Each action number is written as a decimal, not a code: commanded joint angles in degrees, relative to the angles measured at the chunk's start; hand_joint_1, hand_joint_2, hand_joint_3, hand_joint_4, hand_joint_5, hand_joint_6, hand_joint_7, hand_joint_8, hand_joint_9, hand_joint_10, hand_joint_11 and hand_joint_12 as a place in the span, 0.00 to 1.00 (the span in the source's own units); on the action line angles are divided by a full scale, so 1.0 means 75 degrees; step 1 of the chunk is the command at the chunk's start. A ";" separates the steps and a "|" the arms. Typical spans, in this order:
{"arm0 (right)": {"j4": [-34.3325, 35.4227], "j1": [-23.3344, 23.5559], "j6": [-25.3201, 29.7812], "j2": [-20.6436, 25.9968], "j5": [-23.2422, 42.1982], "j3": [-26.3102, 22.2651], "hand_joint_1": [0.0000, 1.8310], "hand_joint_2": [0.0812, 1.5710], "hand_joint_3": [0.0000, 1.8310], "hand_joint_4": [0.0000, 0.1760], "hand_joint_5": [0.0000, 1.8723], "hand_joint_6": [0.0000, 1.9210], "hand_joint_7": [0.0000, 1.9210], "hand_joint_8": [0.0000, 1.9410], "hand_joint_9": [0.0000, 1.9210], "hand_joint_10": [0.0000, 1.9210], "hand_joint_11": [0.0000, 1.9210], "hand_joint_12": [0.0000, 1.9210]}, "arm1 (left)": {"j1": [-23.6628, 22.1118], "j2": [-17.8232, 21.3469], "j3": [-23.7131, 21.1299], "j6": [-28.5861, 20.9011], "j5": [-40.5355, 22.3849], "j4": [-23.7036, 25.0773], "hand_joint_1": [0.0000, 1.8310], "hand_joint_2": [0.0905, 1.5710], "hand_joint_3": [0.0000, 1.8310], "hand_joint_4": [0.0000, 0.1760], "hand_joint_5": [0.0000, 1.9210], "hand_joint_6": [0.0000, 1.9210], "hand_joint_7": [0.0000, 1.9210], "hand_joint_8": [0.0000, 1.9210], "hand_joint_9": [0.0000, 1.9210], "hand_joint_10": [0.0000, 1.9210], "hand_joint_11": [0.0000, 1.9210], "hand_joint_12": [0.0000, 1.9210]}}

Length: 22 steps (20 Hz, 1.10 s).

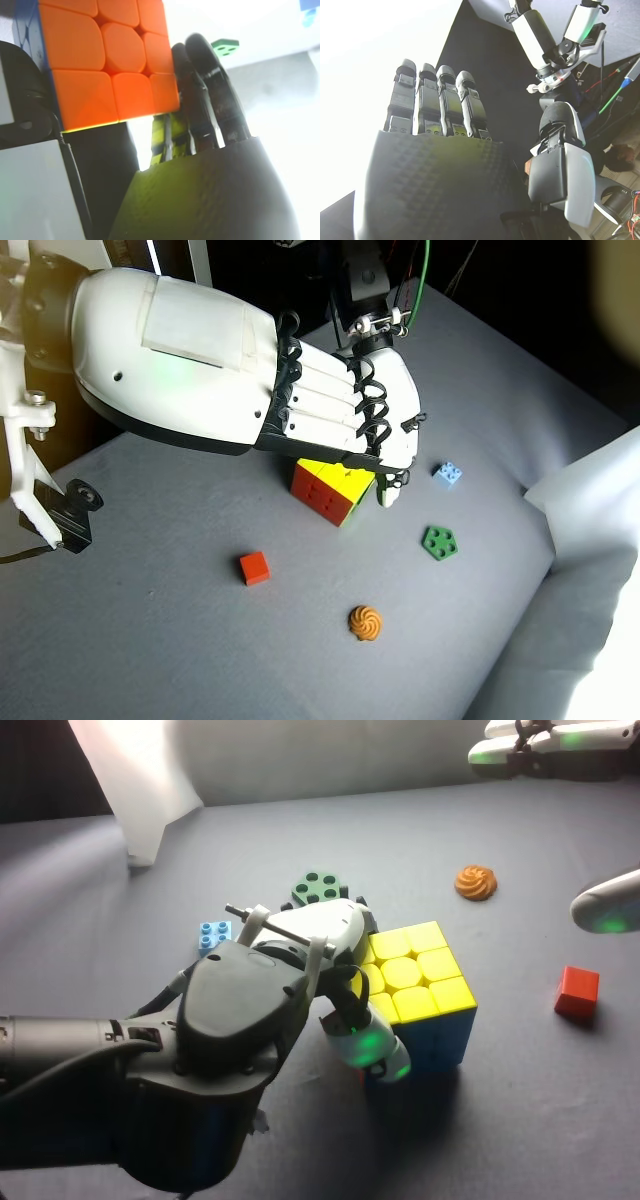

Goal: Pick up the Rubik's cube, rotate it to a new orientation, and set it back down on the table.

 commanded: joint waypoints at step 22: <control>0.0111 -0.0003 -0.1452 0.0132 0.1086 -0.0019 0.06 0.69 0.00 0.00 0.06 0.00 0.03 0.00 0.00 0.00 0.01 0.01 | -0.0903 0.1502 -0.0975 -0.0252 0.0683 0.1573 0.68 0.70 0.00 0.00 0.50 0.47 0.51 0.64 0.44 0.77 0.32 0.95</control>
